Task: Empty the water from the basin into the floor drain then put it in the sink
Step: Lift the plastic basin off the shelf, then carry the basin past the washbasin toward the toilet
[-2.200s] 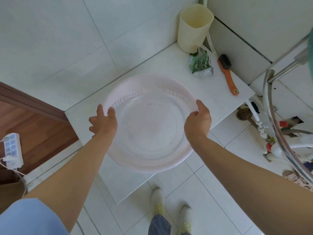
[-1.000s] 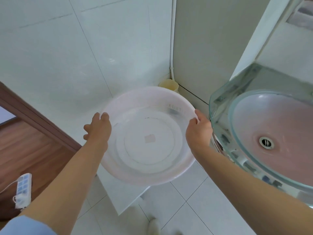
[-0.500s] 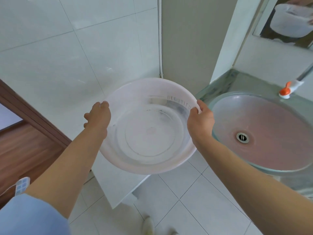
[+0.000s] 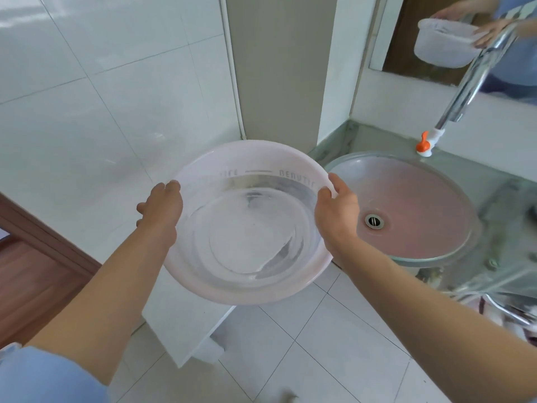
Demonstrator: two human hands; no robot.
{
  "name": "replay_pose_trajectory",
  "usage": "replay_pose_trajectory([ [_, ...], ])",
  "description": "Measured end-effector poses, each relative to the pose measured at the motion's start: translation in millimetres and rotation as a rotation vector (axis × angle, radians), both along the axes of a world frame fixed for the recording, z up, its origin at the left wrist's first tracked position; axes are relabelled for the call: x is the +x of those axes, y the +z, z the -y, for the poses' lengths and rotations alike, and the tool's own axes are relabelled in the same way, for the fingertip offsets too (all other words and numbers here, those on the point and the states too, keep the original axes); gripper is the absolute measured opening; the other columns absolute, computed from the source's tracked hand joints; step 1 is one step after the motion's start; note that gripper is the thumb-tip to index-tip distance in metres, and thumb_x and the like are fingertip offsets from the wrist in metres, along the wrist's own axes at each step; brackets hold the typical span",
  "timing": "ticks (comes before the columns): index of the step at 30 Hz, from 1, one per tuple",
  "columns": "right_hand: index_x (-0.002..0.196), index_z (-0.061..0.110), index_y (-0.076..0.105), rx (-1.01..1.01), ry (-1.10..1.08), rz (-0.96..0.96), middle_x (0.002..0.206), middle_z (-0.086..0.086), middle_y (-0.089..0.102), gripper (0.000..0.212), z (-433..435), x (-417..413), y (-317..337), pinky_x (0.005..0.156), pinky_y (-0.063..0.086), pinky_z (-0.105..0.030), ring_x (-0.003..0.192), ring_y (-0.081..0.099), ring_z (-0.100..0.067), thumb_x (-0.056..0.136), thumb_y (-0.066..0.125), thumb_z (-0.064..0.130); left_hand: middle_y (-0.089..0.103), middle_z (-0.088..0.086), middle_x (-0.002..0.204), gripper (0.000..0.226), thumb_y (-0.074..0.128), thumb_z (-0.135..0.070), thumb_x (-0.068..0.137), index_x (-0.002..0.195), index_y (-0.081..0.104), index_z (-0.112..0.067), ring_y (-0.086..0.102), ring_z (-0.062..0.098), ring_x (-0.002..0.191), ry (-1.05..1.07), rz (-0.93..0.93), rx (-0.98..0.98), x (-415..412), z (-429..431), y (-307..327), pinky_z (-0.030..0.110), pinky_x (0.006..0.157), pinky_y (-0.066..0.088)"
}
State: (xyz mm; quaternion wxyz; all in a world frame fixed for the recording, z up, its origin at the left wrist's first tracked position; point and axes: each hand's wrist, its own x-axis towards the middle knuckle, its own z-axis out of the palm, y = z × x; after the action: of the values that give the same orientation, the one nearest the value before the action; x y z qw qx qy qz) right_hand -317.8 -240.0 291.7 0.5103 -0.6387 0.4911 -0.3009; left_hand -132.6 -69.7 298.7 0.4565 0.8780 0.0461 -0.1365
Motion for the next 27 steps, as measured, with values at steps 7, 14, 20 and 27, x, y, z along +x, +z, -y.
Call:
replay_pose_trajectory([
  [7, 0.135, 0.031, 0.043, -0.021, -0.116, -0.015, 0.074, 0.006, 0.056, 0.044, -0.2, -39.1, 13.0, 0.090, 0.049, -0.042, 0.074, 0.054, -0.015, 0.093, 0.037, 0.020, 0.040, -0.006, 0.094, 0.023, 0.031, -0.034, 0.093, 0.094, 0.052, -0.023, 0.027, 0.022, 0.103, -0.122, -0.003, -0.054, -21.4, 21.1, 12.3, 0.038, 0.085, 0.027],
  [14, 0.134, 0.029, 0.047, -0.035, -0.272, 0.012, 0.070, 0.030, 0.040, 0.044, -11.9, -82.1, 19.0, 0.082, 0.049, -0.032, 0.063, 0.052, 0.000, 0.092, 0.040, 0.018, 0.042, 0.007, 0.118, 0.043, 0.032, -0.036, 0.091, 0.128, 0.047, -0.021, 0.037, 0.026, 0.107, -0.221, 0.019, -0.031, -48.7, 35.7, 18.9, 0.039, 0.086, 0.033],
  [20, 0.133, 0.031, 0.048, -0.039, -0.398, -0.006, 0.059, 0.026, 0.043, 0.045, -30.0, -123.1, 20.2, 0.061, 0.051, -0.027, 0.058, 0.060, -0.018, 0.091, 0.040, 0.016, 0.044, 0.012, 0.134, 0.049, 0.029, -0.039, 0.088, 0.130, 0.048, -0.021, 0.044, 0.037, 0.118, -0.310, 0.002, 0.017, -79.7, 46.3, 23.3, 0.047, 0.101, 0.039],
  [27, 0.132, 0.031, 0.049, -0.024, -0.528, -0.024, 0.061, 0.025, 0.046, 0.045, -52.2, -171.7, 16.6, 0.073, 0.056, -0.040, 0.057, 0.057, -0.017, 0.091, 0.040, 0.018, 0.044, 0.013, 0.134, 0.050, 0.032, -0.038, 0.084, 0.128, 0.050, -0.021, 0.044, 0.037, 0.118, -0.456, 0.010, -0.037, -118.2, 55.4, 22.0, 0.040, 0.096, 0.038],
])
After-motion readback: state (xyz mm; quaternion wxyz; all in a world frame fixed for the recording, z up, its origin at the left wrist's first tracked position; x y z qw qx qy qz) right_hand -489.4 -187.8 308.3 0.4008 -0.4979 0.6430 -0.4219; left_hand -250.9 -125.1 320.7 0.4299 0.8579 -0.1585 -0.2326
